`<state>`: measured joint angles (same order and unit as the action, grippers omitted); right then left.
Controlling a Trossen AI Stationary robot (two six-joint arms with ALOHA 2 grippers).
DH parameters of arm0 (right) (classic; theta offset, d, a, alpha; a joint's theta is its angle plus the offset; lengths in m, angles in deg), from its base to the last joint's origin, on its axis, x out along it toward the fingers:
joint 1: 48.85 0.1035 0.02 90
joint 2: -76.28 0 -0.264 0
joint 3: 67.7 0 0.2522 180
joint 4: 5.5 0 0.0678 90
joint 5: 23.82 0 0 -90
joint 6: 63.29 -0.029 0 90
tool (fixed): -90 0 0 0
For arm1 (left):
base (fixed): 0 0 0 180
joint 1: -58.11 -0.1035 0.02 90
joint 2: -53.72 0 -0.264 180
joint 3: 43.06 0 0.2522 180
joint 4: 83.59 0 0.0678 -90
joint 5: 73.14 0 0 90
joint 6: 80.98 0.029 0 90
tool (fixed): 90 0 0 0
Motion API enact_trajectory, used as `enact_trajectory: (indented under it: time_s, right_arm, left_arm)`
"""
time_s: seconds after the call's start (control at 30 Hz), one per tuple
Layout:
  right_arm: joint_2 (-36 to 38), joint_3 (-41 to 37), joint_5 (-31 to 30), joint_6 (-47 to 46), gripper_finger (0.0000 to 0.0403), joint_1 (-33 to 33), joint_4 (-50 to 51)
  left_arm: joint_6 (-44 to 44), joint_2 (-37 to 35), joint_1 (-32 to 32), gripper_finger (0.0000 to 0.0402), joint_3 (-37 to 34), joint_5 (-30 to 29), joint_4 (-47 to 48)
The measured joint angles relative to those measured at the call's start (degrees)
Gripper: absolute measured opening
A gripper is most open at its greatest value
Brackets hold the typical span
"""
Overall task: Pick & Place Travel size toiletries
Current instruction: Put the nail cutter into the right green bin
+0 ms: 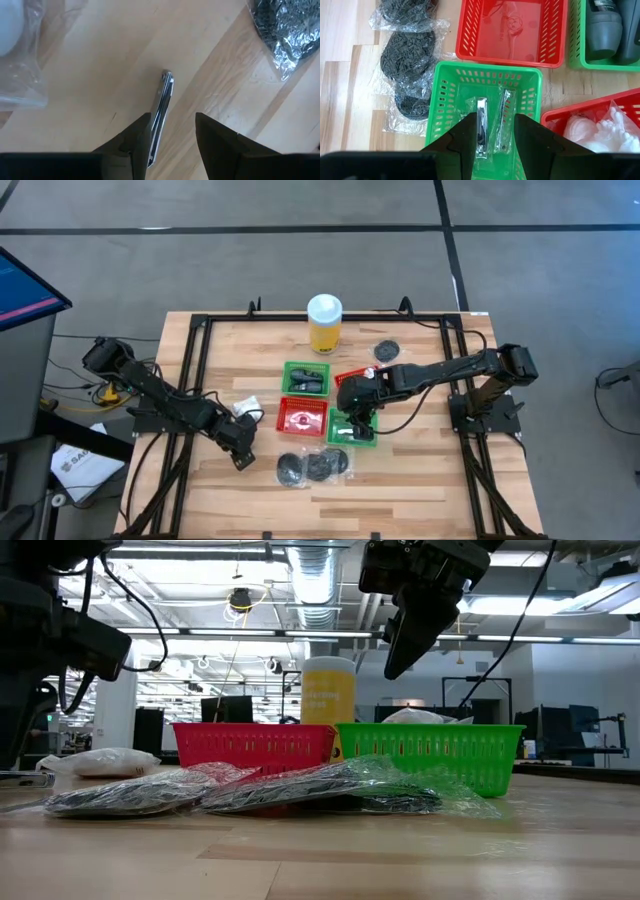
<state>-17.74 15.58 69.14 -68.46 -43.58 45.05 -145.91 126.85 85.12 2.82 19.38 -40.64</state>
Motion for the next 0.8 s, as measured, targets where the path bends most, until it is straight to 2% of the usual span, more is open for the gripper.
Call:
enact_trajectory:
  time_s: [0.33, 0.63, 0.8]
  right_arm:
    - [0.0, 0.0, 0.0, 0.1, 0.012, 0.0, 0.0]
    - [0.0, 0.0, 0.0, 0.7, 0.012, 0.0, 0.0]
    - [0.0, 0.0, 0.0, 0.8, 0.012, 0.0, 0.0]
  left_arm:
    - [0.1, 0.8, 0.0, 0.0145, 0.0, -1.2, 0.7]
    - [1.8, 7.6, 1.1, 0.0145, 0.4, -0.4, 1.1]
    - [1.7, 8.2, 2.3, 0.0132, 0.5, -2.7, 1.3]
